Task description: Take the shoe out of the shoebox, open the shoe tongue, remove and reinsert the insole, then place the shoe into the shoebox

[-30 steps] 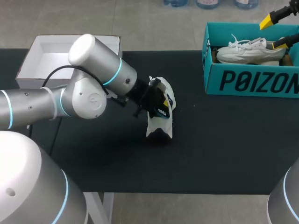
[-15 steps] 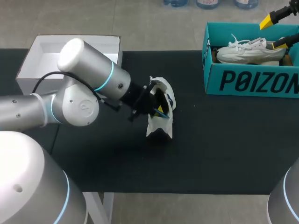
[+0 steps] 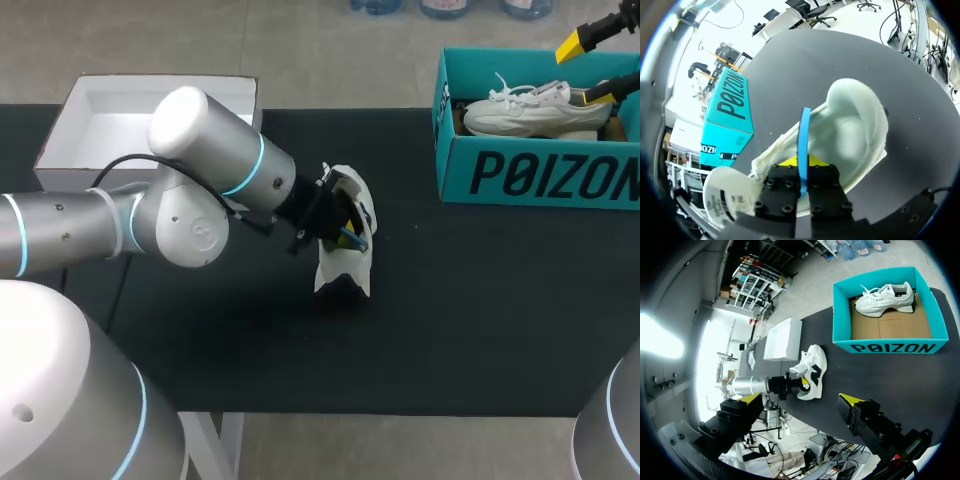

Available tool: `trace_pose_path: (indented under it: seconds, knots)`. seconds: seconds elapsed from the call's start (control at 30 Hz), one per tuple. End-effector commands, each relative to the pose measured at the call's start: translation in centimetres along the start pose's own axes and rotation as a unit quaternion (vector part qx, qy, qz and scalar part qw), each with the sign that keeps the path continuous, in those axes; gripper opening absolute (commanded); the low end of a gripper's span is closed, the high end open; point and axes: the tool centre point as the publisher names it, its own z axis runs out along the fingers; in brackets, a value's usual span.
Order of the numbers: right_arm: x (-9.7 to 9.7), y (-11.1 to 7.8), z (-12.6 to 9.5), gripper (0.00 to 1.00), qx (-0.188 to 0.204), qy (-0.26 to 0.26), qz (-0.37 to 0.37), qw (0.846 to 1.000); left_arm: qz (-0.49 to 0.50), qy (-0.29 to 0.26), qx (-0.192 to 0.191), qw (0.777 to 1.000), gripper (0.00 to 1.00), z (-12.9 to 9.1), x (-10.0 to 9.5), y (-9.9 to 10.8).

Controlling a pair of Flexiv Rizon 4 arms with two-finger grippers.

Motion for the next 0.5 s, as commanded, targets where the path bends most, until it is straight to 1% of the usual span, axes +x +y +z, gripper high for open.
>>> trace_pose_path:
  seconds: [0.03, 0.07, 0.1, 0.13, 0.17, 0.2, 0.23, 0.27, 0.3, 0.33, 0.37, 0.4, 0.5]
  knots:
    - [0.0, 0.0, 0.0, 1.00, 0.000, -0.001, 0.000, 1.000, -0.002, -0.001, 0.001, 1.000, 0.00, 0.8, 0.2, -0.2]
    - [0.0, 0.0, 0.0, 1.00, 0.000, -0.001, 0.000, 1.000, -0.003, -0.002, 0.001, 1.000, 0.00, 0.5, 0.3, -0.4]
    - [0.0, 0.0, 0.0, 1.00, 0.000, -0.001, 0.000, 1.000, -0.006, -0.006, 0.001, 1.000, 0.22, 0.2, 0.4, -0.6]
    - [0.0, 0.0, 0.0, 1.00, 0.000, -0.001, 0.000, 1.000, -0.006, -0.008, -0.001, 1.000, 0.59, -0.2, 0.6, -0.7]
    - [0.0, 0.0, 0.0, 1.00, 0.000, -0.001, 0.000, 1.000, -0.007, -0.011, -0.001, 1.000, 0.83, -0.6, 0.6, -0.9]
    - [0.0, 0.0, 0.0, 1.00, 0.000, -0.001, 0.000, 1.000, -0.007, -0.016, -0.002, 1.000, 0.88, -1.0, 0.7, -1.0]
    - [0.0, 0.0, 0.0, 1.00, 0.000, -0.001, 0.000, 1.000, -0.006, -0.017, -0.003, 1.000, 0.86, -1.4, 0.8, -1.2]
    - [0.0, 0.0, 0.0, 1.00, 0.000, -0.001, 0.000, 1.000, -0.006, -0.019, -0.002, 1.000, 0.77, -1.8, 0.9, -1.3]
    - [0.0, 0.0, 0.0, 1.00, 0.000, -0.001, 0.000, 1.000, -0.004, -0.023, -0.005, 1.000, 0.53, -2.1, 0.9, -1.4]
    - [0.0, 0.0, 0.0, 1.00, 0.000, -0.001, 0.000, 1.000, -0.003, -0.023, -0.006, 1.000, 0.46, -2.3, 1.0, -1.5]
    - [0.0, 0.0, 0.0, 1.00, 0.000, -0.001, 0.000, 1.000, -0.001, -0.023, -0.007, 1.000, 0.41, -2.5, 1.0, -1.6]
    - [0.0, 0.0, 0.0, 1.00, 0.000, -0.001, 0.000, 1.000, 0.000, -0.025, -0.009, 1.000, 0.39, -2.6, 1.1, -1.7]
    - [0.0, 0.0, 0.0, 1.00, 0.000, -0.001, 0.000, 1.000, 0.004, -0.029, -0.012, 0.999, 0.38, -3.0, 1.1, -2.1]
